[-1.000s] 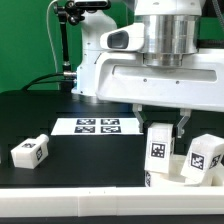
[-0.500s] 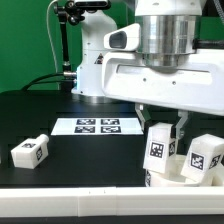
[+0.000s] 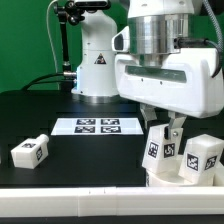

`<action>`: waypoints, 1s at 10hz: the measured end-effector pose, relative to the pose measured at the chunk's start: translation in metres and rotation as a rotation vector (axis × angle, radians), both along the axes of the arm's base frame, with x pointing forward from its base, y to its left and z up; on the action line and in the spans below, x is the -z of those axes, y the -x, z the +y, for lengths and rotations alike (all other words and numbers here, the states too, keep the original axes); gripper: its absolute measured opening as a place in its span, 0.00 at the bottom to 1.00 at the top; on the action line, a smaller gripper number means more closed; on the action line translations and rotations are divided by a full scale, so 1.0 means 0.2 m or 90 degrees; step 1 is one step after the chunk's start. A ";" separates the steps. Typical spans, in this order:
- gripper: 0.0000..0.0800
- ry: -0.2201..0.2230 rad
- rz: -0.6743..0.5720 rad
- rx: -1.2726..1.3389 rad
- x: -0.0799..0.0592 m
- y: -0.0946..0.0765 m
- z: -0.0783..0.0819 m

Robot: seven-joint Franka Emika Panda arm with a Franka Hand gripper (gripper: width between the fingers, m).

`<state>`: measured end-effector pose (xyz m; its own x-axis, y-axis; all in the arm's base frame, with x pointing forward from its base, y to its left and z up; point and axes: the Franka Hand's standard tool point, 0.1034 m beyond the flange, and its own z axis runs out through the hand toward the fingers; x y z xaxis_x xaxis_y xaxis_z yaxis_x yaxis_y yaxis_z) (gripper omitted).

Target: Assemble stool

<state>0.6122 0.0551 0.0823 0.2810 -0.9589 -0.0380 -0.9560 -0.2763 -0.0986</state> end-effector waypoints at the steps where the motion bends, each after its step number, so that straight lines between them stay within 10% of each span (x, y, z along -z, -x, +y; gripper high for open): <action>1: 0.42 -0.018 -0.006 0.075 0.00 0.00 0.00; 10: 0.42 -0.099 0.001 0.457 0.00 -0.02 0.03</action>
Offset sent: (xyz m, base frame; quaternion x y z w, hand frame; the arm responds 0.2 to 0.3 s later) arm -0.0040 0.0034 -0.0055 0.0266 -0.0210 0.1808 0.9829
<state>0.6153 0.0615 0.0818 -0.4138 -0.8906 -0.1887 -0.8968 0.4345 -0.0840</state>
